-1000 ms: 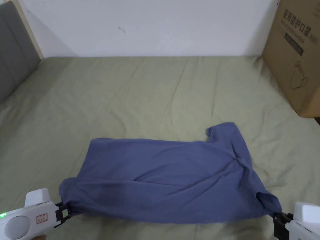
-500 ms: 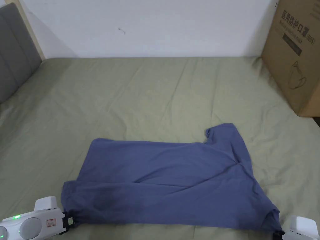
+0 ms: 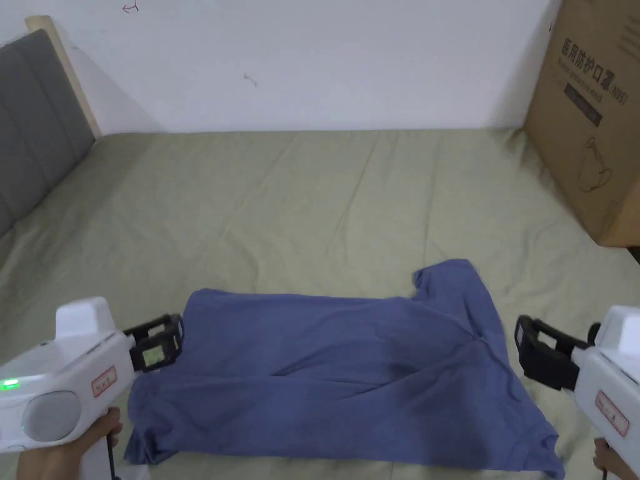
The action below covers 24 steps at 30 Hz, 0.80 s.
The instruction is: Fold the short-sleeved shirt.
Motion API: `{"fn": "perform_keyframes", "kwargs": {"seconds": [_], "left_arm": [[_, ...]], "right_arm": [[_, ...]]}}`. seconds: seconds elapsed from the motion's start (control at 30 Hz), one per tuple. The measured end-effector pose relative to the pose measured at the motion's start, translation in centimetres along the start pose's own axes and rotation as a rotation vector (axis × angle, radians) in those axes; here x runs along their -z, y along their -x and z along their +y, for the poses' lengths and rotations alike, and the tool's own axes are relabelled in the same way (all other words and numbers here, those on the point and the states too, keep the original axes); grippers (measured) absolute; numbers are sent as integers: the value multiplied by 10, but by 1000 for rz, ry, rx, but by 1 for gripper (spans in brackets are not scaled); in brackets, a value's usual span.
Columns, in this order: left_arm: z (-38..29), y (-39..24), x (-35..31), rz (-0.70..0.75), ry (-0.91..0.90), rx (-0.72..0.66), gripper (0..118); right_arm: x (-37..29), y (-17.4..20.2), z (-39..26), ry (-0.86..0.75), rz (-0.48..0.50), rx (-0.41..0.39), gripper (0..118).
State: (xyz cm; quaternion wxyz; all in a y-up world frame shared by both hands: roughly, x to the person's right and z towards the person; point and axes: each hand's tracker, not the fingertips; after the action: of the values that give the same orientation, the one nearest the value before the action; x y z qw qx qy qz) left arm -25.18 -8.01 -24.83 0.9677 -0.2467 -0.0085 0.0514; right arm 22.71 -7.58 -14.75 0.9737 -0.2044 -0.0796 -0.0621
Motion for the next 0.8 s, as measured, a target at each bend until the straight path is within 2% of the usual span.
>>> {"fn": "perform_keyframes", "kwargs": {"seconds": [0.13, 0.2, 0.27, 0.33, 0.4, 0.47, 0.5, 0.53, 0.57, 0.6, 0.67, 0.8], "left_arm": [[19, -28, -21, 14, -200, 38, 98], [20, -39, -25, 36, -265, 67, 98], [19, -49, -27, 51, -296, 92, 93], [15, -54, -27, 45, -305, 98, 78], [10, -57, -27, 27, -311, 86, 74], [7, -57, -25, 2, -316, 89, 43], [5, -58, -24, 1, -315, 90, 29], [4, -58, -23, -5, -315, 91, 13], [2, -57, -20, -16, -314, 91, 3], [1, -56, -19, -31, -314, 91, 0], [2, -56, -16, -35, -307, 108, 0], [6, -53, -1, -38, -285, 102, 0]], "right_arm": [[-9, 27, 24, -121, 17, -23, 80], [-11, 34, 28, -153, 31, -3, 80], [-12, 45, 28, -186, 28, -24, 79], [-15, 56, 29, -199, 1, -54, 77], [-17, 62, 27, -215, -12, -62, 76], [-15, 65, 25, -232, -20, -73, 64], [-15, 66, 24, -244, -15, -82, 53], [-15, 68, 23, -250, -16, -82, 34], [-14, 70, 23, -254, -29, -88, 17], [-10, 69, 22, -258, -31, -92, 4], [-5, 69, 22, -256, -38, -100, 0], [8, 66, 22, -236, -34, -93, 0]]}}
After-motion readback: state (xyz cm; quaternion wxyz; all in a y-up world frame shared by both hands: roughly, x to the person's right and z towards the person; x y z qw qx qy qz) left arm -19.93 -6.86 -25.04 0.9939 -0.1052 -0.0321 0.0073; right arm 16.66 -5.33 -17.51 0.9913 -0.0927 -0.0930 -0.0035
